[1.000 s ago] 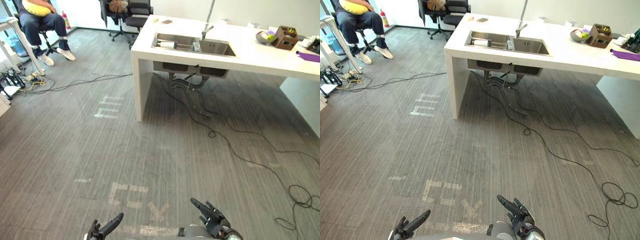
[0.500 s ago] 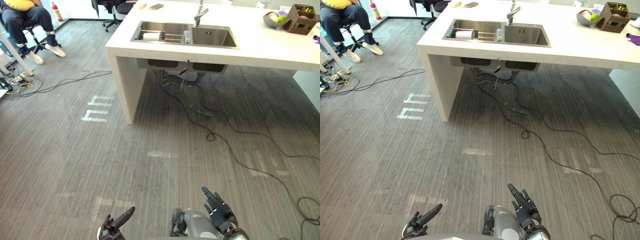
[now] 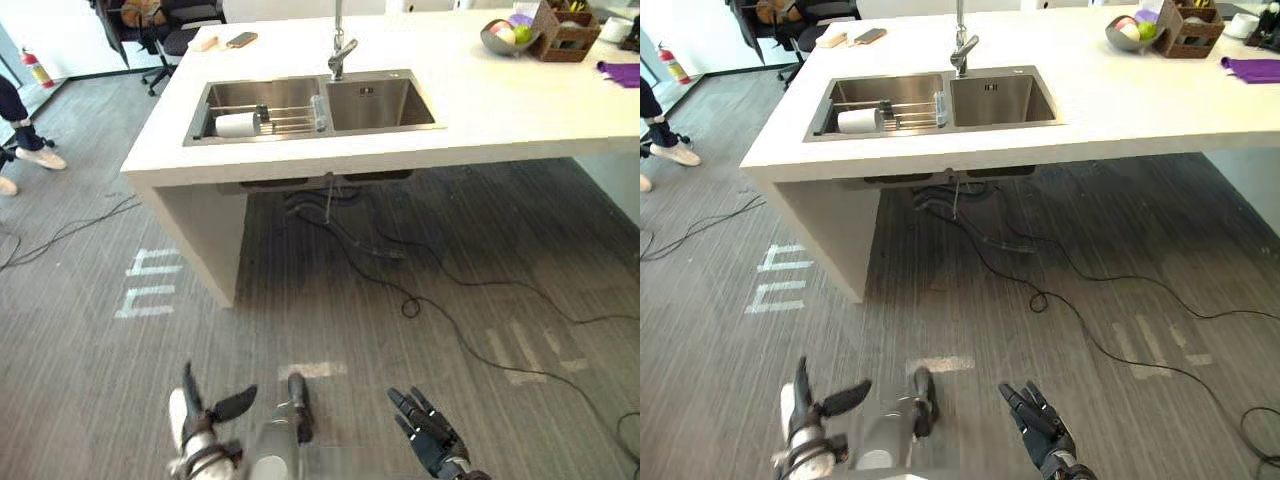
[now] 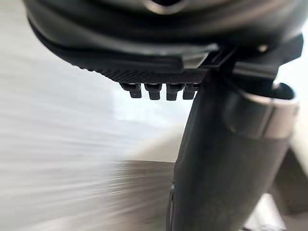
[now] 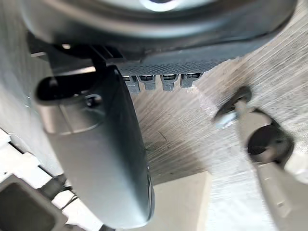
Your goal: Walk over to the sink, pick up the cup, carry it to the dishwasher, place the cup inside the dishwasher, then close the dishwasher door
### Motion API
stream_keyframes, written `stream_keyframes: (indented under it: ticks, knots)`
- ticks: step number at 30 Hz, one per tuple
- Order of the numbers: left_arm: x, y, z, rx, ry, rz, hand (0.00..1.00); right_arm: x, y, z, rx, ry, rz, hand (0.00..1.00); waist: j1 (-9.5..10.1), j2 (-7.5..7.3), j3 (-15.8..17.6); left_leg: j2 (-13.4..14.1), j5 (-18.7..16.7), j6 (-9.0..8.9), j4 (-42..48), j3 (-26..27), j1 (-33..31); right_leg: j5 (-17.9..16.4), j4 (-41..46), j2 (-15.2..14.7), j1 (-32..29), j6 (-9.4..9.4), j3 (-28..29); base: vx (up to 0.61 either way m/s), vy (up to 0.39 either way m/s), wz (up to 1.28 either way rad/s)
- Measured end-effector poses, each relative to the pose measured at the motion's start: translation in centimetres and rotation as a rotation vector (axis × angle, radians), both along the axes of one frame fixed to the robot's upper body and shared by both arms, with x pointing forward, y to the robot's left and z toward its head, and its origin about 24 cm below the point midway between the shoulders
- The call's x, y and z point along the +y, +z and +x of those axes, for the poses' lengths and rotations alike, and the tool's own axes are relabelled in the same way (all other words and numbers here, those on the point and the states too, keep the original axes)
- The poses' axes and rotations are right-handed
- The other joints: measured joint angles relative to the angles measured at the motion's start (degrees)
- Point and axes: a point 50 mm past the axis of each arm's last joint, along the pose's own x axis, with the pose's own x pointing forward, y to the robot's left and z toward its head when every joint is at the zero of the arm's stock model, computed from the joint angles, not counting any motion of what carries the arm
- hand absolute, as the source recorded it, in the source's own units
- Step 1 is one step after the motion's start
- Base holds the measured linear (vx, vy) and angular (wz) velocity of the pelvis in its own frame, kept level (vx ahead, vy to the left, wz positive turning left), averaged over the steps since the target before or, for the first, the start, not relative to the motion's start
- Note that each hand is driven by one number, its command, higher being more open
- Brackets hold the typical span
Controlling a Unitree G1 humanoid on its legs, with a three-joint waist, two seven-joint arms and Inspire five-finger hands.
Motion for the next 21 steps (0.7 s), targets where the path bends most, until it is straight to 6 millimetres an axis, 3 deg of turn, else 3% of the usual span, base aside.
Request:
stream_keyframes:
  ticks: [2, 3, 4, 5, 6, 7, 8, 9, 10, 11, 12, 13, 14, 15, 17, 19, 20, 21]
  knots:
    - [-0.8, 3.4, 2.4, -0.176, -0.037, 0.067, 1.0, 0.5, 0.1, 0.8, -0.003, 0.028, -0.007, 1.0, -0.3, -1.14, -0.38, -1.5, 1.1, 1.65, 2.85, 0.76, -1.0, -0.76, 3.76, -2.1, -1.35, 0.09, 0.94, 0.62, 0.303, -0.17]
    - [-1.0, 6.3, 4.0, -0.317, -0.06, 0.127, 1.0, 0.8, 0.2, 1.4, 0.008, 0.046, -0.013, 1.0, -0.33, -1.3, -0.6, -3.09, 1.77, 5.17, 3.58, 0.75, -0.61, -0.01, 8.38, -4.06, -2.97, 1.42, 1.54, 0.74, 0.376, 0.0]
    - [-0.9, 9.1, 5.5, -0.444, -0.08, 0.211, 1.0, 1.2, 0.2, 1.6, 0.03, 0.046, -0.013, 1.0, -0.46, -2.2, -1.09, -5.45, 0.06, 8.88, 3.45, 1.25, 1.0, 1.57, 14.18, -5.89, -4.25, 4.06, 1.43, 0.61, 0.322, 0.11]
    - [-0.8, 10.3, 6.1, -0.498, -0.086, 0.251, 1.0, 1.3, 0.1, 1.5, 0.045, 0.048, -0.018, 1.0, -0.46, -2.46, -1.27, -6.46, -0.77, 9.57, 3.19, 1.3, 2.19, 3.11, 17.56, -6.73, -5.03, 5.92, 1.44, 0.6, 0.289, 0.28]
    - [-0.4, 12.8, 7.0, -0.611, -0.084, 0.332, 1.0, 1.6, 0.0, 1.4, 0.074, 0.057, -0.027, 1.0, -0.56, -2.63, -1.6, -8.22, -2.74, 9.79, 2.37, 1.11, 5.41, 8.68, 26.19, -7.97, -7.49, 9.9, 1.52, 0.59, 0.263, 0.22]
    - [0.2, 15.1, 7.4, -0.722, -0.065, 0.404, 1.0, 1.6, 0.2, 1.8, 0.076, 0.061, -0.039, 1.0, -0.85, -2.94, -1.67, -9.77, -4.16, 10.12, 0.89, 0.77, 9.01, 17.26, 36.12, -9.27, -11.05, 14.93, 1.61, 0.58, 0.248, 0.19]
    - [0.4, 16.1, 7.5, -0.774, -0.057, 0.428, 1.0, 1.5, 0.3, 1.8, 0.078, 0.057, -0.048, 1.0, -1.45, -3.1, -1.75, -10.38, -4.84, 9.58, -0.15, 0.36, 10.85, 19.98, 42.04, -10.01, -13.34, 16.11, 1.68, 0.53, 0.199, 0.13]
    - [0.9, 17.4, 7.7, -0.849, -0.03, 0.469, 1.0, 1.6, 0.5, 2.3, 0.074, 0.065, -0.069, 1.0, -1.91, -3.07, -1.92, -11.43, -5.95, 7.96, -2.39, -0.14, 14.97, 19.53, 53.55, -12.0, -18.95, 14.75, 0.48, 0.56, 0.184, 0.06]
    - [1.0, 18.1, 7.6, -0.893, -0.007, 0.49, 1.0, 1.4, 0.7, 2.6, 0.072, 0.08, -0.095, 1.0, -2.31, -2.53, -2.51, -11.67, -6.8, 6.84, -5.25, -0.53, 19.03, 17.43, 59.83, -13.08, -24.07, 11.36, -1.17, 0.53, 0.166, 0.02]
    - [1.0, 18.2, 7.6, -0.908, 0.004, 0.491, 1.0, 1.6, 0.8, 2.7, 0.07, 0.092, -0.099, 1.0, -2.5, -2.29, -3.01, -11.58, -6.95, 6.6, -6.66, -0.73, 20.73, 16.32, 60.83, -13.19, -26.56, 9.73, -1.85, 0.52, 0.134, -0.02]
    - [1.1, 18.5, 7.5, -0.936, 0.025, 0.495, 1.0, 1.8, 1.0, 3.0, 0.06, 0.107, -0.111, 1.0, -2.77, -2.2, -3.28, -11.37, -6.88, 6.67, -9.2, -1.11, 24.15, 13.71, 60.03, -13.16, -31.06, 7.93, -2.99, 0.26, 0.053, 0.01]
    - [1.1, 18.5, 7.4, -0.944, 0.033, 0.504, 1.0, 1.9, 1.1, 3.2, 0.058, 0.108, -0.112, 1.0, -3.04, -2.12, -3.32, -11.25, -6.94, 6.57, -10.01, -1.34, 25.44, 12.24, 58.25, -13.1, -32.99, 7.5, -3.53, 0.35, 0.031, 0.11]
    - [1.1, 18.5, 7.3, -0.953, 0.04, 0.517, 1.0, 2.0, 1.3, 3.6, 0.05, 0.1, -0.116, 1.0, -3.73, -2.3, -3.47, -10.71, -7.2, 6.1, -11.26, -2.19, 27.43, 9.42, 52.28, -12.63, -36.14, 6.96, -4.72, 0.41, -0.062, 0.37]
    - [0.8, 18.7, 7.4, -0.972, 0.033, 0.518, 1.0, 2.5, 1.6, 4.1, 0.03, 0.09, -0.11, 1.0, -4.62, -2.15, -3.39, -9.38, -8.11, 4.65, -11.57, -4.16, 28.78, 8.17, 41.02, -11.0, -38.91, 6.72, -5.06, 0.49, -0.097, 0.51]
    - [0.3, 18.7, 7.4, -0.999, 0.01, 0.501, 1.0, 2.9, 1.8, 4.2, 0.022, 0.088, -0.097, 1.0, -5.2, -2.12, -3.38, -7.96, -9.48, 2.63, -11.47, -6.45, 30.41, 8.92, 28.42, -8.26, -39.17, 7.35, -2.48, 0.45, -0.197, 0.63]
    - [-0.6, 18.5, 7.3, -1.015, -0.035, 0.488, 1.0, 3.3, 1.6, 3.8, 0.039, 0.089, -0.079, 1.0, -5.0, -2.79, -3.69, -7.29, -12.27, 0.36, -10.13, -8.87, 33.09, 14.13, 17.6, -6.6, -37.62, 7.59, 1.44, 0.42, -0.258, 0.68]
    - [-1.0, 18.4, 7.1, -1.021, -0.061, 0.51, 1.0, 3.7, 1.4, 3.0, 0.062, 0.087, -0.059, 1.0, -4.99, -4.83, -4.8, -8.29, -15.02, -0.4, -8.39, -10.68, 34.66, 22.27, 15.9, -7.54, -36.87, 8.36, 3.45, 0.43, -0.319, 0.62]
    - [-2.0, 17.6, 6.6, -1.011, -0.058, 0.496, 1.0, 3.0, 1.6, 3.3, 0.066, 0.095, -0.069, 1.0, -4.91, -2.25, -5.28, -5.73, -17.31, -1.8, -6.25, -11.37, 35.58, 18.54, 19.42, -6.15, -35.84, 7.41, 2.06, 0.42, -0.317, 0.6]
